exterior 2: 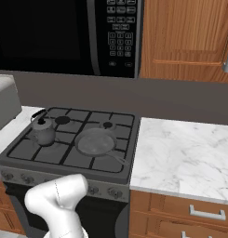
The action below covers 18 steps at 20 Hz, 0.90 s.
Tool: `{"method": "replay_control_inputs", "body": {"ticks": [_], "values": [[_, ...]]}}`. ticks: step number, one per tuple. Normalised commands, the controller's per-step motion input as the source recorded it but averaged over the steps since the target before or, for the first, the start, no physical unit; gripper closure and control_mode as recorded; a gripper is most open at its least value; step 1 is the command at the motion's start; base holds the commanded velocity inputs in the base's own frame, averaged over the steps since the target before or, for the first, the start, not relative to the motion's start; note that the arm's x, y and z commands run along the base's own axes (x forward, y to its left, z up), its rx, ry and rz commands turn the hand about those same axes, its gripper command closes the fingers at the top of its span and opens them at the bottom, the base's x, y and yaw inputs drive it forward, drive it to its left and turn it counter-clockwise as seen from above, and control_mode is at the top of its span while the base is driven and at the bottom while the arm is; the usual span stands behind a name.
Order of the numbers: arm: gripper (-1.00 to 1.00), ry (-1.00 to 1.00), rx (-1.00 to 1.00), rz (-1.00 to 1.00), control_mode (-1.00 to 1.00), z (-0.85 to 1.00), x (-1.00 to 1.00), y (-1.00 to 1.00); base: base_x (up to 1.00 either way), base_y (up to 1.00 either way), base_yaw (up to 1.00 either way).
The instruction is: Pick the kettle from the counter and place it on a stove burner. Then turn the burner on.
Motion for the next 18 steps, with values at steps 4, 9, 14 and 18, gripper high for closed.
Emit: {"method": "replay_control_inputs", "body": {"ticks": [4,9,14,18], "values": [[-1.00,-0.04,0.00,0.00,-1.00,-0.35,0.00,0.06,0.00,0.00,0.00],[-1.00,-0.02,0.00,0.00,-1.00,-0.38,0.00,0.11,0.00,0.00,0.00],[-1.00,0.00,0.00,0.00,-1.00,-0.36,0.00,0.11,0.00,0.00,0.00],[-1.00,0.00,0.00,0.00,-1.00,-0.36,0.00,0.09,0.00,0.00,0.00]]}}
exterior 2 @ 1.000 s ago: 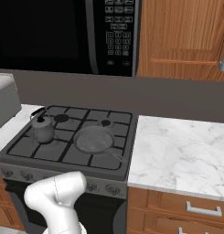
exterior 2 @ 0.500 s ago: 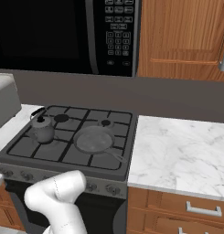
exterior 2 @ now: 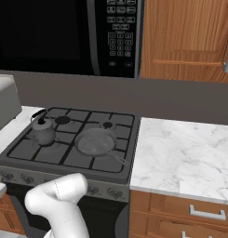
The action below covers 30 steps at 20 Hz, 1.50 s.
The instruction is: Pick the kettle from the counter and place it on a stove burner. Then turn the burner on.
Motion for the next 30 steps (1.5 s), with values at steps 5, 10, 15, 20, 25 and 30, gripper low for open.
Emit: {"method": "replay_control_inputs", "body": {"ticks": [5,10,15,20,25,30], "values": [[-1.00,0.00,0.00,0.00,-1.00,-0.34,0.03,0.08,0.00,0.00,0.00],[-1.00,0.00,0.00,0.00,-1.00,-0.32,0.14,0.11,0.00,0.00,0.00],[-1.00,0.00,0.00,0.00,-1.00,-0.34,0.23,0.18,0.00,0.00,0.00],[-1.00,0.00,0.00,0.00,-1.00,-0.28,0.23,0.25,0.00,0.00,0.00],[-1.00,0.00,0.00,0.00,-1.00,-0.20,0.17,0.27,0.00,0.00,0.00],[-1.00,0.00,0.00,0.00,-1.00,-0.19,0.14,0.12,0.00,0.00,0.00]]}}
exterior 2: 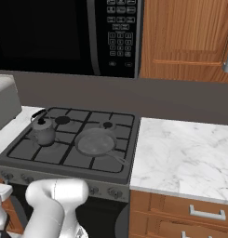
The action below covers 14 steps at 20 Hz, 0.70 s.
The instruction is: Pick the kettle from the counter and place it on a stove burner. Then turn the burner on.
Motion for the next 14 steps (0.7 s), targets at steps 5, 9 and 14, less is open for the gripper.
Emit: {"method": "replay_control_inputs", "body": {"ticks": [5,9,14], "values": [[-1.00,0.00,0.00,0.00,-1.00,-0.21,0.04,0.00,0.00,0.00,0.00],[-1.00,-0.01,0.00,0.00,-1.00,-0.17,0.03,0.00,0.00,0.00,0.00],[-1.00,-0.01,0.00,0.00,-1.00,-0.06,0.06,0.00,0.00,0.00,0.00]]}}
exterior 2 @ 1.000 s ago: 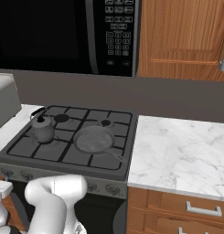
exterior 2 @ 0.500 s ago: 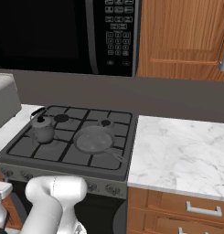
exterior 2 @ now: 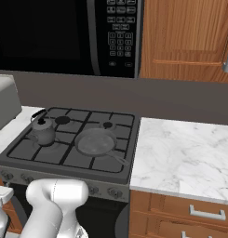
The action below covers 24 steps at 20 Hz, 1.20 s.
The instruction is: Pick the kettle from the counter and place it on a stove burner. Then turn the burner on.
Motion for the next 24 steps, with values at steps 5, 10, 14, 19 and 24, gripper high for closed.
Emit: {"method": "replay_control_inputs", "body": {"ticks": [5,10,14,19,24], "values": [[-1.00,0.00,0.00,0.00,-1.00,0.00,0.09,0.00,0.00,0.00,0.00],[-1.00,0.00,0.00,0.00,-1.00,0.00,0.17,0.00,0.00,0.00,0.00],[-1.00,0.00,0.00,0.00,-1.00,-0.02,0.17,0.00,0.00,0.00,0.00],[-1.00,0.00,0.00,0.00,-1.00,-0.09,0.17,0.00,0.00,0.00,0.00],[-1.00,0.00,0.00,0.00,-1.00,-0.11,0.19,0.00,0.00,0.00,0.00]]}}
